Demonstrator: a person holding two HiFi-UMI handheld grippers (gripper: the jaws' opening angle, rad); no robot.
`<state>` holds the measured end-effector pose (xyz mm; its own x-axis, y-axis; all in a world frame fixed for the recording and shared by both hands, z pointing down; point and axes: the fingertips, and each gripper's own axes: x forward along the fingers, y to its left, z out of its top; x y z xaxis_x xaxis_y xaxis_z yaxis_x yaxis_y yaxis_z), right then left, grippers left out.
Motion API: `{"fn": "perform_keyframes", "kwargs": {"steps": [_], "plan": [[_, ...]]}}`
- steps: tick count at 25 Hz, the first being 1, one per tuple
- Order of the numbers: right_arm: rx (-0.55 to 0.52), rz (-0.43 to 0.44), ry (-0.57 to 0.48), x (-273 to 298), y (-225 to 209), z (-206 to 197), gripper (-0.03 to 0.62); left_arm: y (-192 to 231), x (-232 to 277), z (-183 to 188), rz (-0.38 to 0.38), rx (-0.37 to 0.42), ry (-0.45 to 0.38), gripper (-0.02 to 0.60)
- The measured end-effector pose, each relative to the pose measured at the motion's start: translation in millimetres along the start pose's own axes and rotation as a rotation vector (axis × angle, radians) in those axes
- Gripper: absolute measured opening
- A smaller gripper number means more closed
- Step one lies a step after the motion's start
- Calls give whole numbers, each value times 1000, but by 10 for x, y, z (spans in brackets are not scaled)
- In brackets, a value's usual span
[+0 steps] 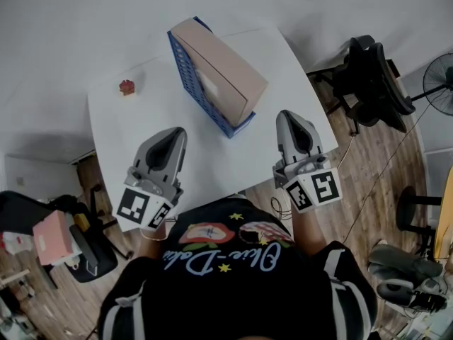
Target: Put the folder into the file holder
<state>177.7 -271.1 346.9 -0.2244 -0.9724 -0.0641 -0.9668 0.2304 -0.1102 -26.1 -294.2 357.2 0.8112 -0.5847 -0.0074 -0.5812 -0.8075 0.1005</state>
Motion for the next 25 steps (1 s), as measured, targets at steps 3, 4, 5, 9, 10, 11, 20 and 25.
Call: {"fn": "perform_keyframes", "kwargs": {"steps": [3, 4, 5, 9, 10, 11, 20, 25], "plan": [[3, 10, 5, 19, 20, -18, -2, 6, -3, -3, 3, 1, 2, 5], [3, 12, 6, 26, 26, -23, -1, 11, -7, -5, 4, 2, 2, 5], [2, 13, 8, 30, 33, -27, -1, 16, -14, -6, 6, 2, 3, 5], [3, 18, 13, 34, 58, -42, -2, 28, -40, -5, 11, 1, 3, 5], [5, 20, 14, 34, 64, -45, -2, 30, -43, -3, 11, 1, 2, 5], [6, 20, 15, 35, 68, -48, -2, 31, -45, 0, 10, 2, 2, 5], [0, 16, 27, 38, 91, -65, -2, 48, -64, -5, 9, -2, 4, 5], [2, 10, 34, 42, 88, -73, -2, 60, -69, -2, 7, -2, 8, 5]]}}
